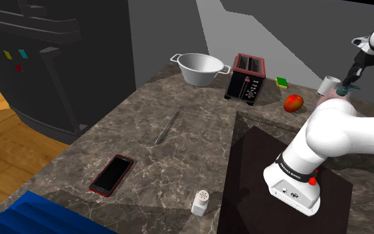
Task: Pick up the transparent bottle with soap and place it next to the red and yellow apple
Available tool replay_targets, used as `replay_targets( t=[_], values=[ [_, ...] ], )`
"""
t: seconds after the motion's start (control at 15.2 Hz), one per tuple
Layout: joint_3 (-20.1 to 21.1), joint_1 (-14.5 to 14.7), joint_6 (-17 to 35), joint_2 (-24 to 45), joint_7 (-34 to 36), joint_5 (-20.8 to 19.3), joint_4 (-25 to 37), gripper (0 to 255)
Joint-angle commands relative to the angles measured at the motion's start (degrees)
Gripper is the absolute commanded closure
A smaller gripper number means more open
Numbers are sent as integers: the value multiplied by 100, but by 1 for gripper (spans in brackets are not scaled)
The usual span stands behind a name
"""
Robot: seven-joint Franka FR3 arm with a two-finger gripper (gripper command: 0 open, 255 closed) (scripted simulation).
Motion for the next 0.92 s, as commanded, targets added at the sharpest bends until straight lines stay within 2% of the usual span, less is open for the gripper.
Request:
replay_targets(
  t=[0.0, 0.86],
  values=[
    [-96, -27, 88, -46, 34, -91, -108, 255],
    [-803, -126, 636, -262, 234, -719, -641, 255]
  ],
)
